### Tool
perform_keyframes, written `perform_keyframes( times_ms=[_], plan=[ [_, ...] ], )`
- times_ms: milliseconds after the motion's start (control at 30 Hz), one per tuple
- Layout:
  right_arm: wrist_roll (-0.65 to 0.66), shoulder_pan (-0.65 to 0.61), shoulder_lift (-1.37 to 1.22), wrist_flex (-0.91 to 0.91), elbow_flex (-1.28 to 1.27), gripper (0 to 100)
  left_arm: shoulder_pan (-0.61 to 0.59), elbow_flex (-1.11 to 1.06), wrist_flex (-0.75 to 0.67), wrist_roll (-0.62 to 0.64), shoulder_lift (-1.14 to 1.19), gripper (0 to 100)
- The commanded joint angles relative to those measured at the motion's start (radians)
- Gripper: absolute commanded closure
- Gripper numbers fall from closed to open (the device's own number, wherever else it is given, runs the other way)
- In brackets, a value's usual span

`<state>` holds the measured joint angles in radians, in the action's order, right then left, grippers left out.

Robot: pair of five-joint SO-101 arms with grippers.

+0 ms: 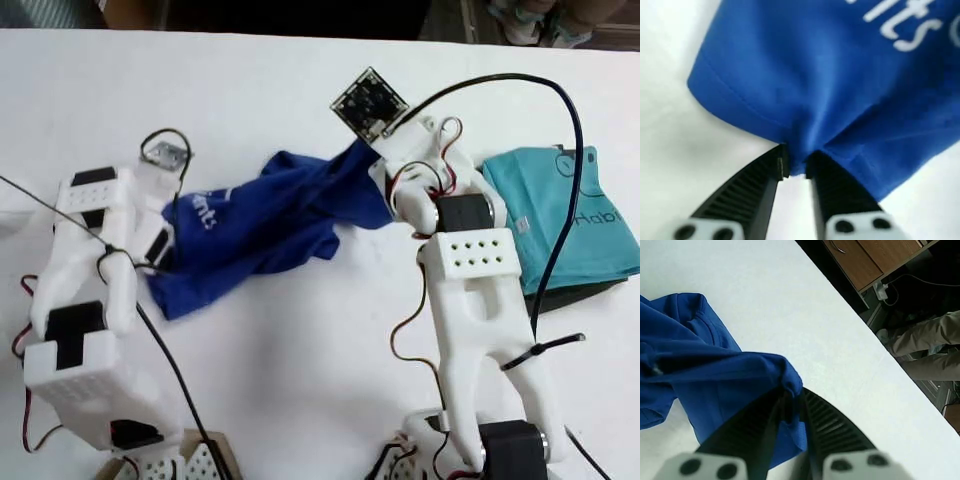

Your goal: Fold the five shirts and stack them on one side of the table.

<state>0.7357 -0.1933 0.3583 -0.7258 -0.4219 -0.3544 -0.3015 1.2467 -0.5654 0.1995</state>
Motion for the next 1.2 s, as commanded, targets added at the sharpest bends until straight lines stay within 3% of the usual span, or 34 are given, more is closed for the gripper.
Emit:
perform_keyframes(
  times_ms=[0,400,600,1000,1167],
  plan=[
    [0.002,-0.005,0.004,0.024,0.028,97.8,-0.005,0.012,0.014,-0.009,-0.077,97],
    [0.0,-0.005,0.004,0.024,0.028,97.8,-0.005,0.022,0.032,-0.009,-0.087,97],
    [0.0,-0.005,0.004,0.024,0.028,97.8,-0.006,0.108,0.069,-0.009,-0.081,86],
    [0.005,-0.005,0.004,0.024,0.028,97.8,-0.005,0.117,0.066,-0.009,-0.077,90],
    [0.005,-0.005,0.004,0.024,0.028,97.8,-0.006,0.145,0.072,-0.009,-0.087,97]
  ],
)
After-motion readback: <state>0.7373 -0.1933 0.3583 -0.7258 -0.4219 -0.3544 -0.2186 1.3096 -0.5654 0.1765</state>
